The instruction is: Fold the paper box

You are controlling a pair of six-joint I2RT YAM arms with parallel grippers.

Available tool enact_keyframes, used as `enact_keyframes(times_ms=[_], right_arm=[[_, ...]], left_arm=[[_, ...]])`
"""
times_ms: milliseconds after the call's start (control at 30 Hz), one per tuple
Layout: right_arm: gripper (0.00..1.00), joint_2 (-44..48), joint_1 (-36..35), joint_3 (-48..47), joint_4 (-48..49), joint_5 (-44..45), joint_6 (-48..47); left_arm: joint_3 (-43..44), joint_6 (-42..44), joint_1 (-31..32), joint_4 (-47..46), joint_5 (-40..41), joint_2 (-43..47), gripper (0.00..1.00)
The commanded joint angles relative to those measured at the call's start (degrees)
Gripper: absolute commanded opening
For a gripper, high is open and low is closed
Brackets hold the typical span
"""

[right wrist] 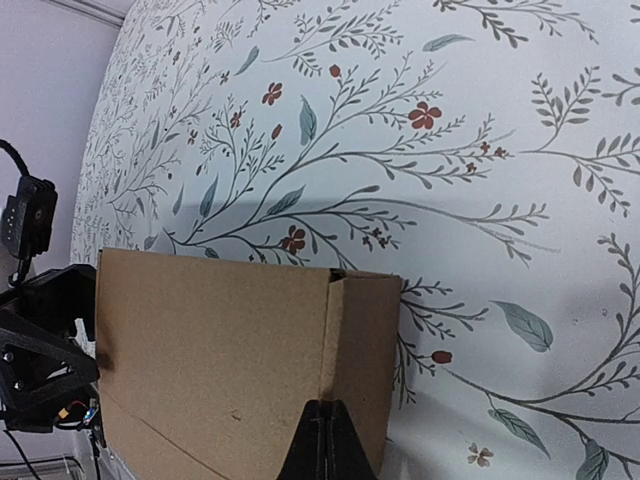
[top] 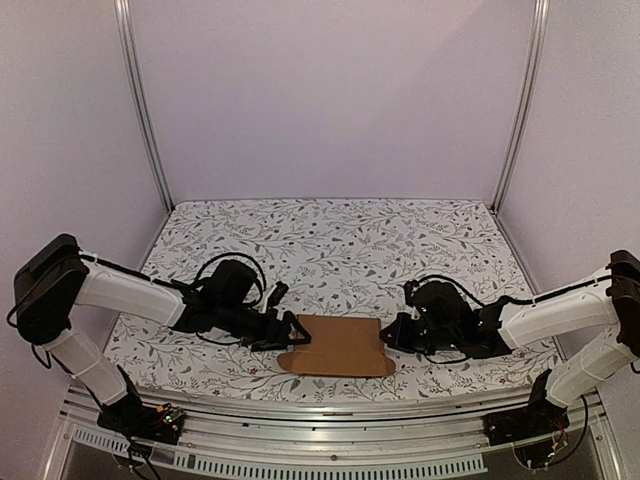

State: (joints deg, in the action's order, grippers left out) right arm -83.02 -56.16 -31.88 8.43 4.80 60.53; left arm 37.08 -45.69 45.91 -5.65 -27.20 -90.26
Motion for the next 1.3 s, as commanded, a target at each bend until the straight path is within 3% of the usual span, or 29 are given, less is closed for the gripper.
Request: enact_keyframes(times_ms=[0, 367, 633, 1000, 1267], right_arm=[[0.0, -1.17, 0.63, 3.94, -11.71, 3.14, -1.23], [0.0, 0.04, 0.64, 4.55, -13.39, 3.9, -1.73], [0.0, -0.3, 0.65, 4.37, -13.52, 4.08, -2.13], [0.0, -0.09, 0.64, 4.71, -13.71, 4.08, -2.27], [0.0, 1.12, 0.7, 3.75, -14.03, 4.24, -3.84]], left_arm=[[-1.71, -4.52, -1.43, -8.73, -3.13, -1.91, 0.85], [-3.28, -10.71, -1.62, -19.65, -7.82, -6.65, 0.85], [-4.07, -12.42, -1.78, -23.18, -9.24, -7.36, 0.77], [-5.04, -15.68, -2.05, -28.67, -11.2, -9.04, 0.55], [-5.28, -17.03, -2.29, -30.53, -11.56, -8.57, 0.44]])
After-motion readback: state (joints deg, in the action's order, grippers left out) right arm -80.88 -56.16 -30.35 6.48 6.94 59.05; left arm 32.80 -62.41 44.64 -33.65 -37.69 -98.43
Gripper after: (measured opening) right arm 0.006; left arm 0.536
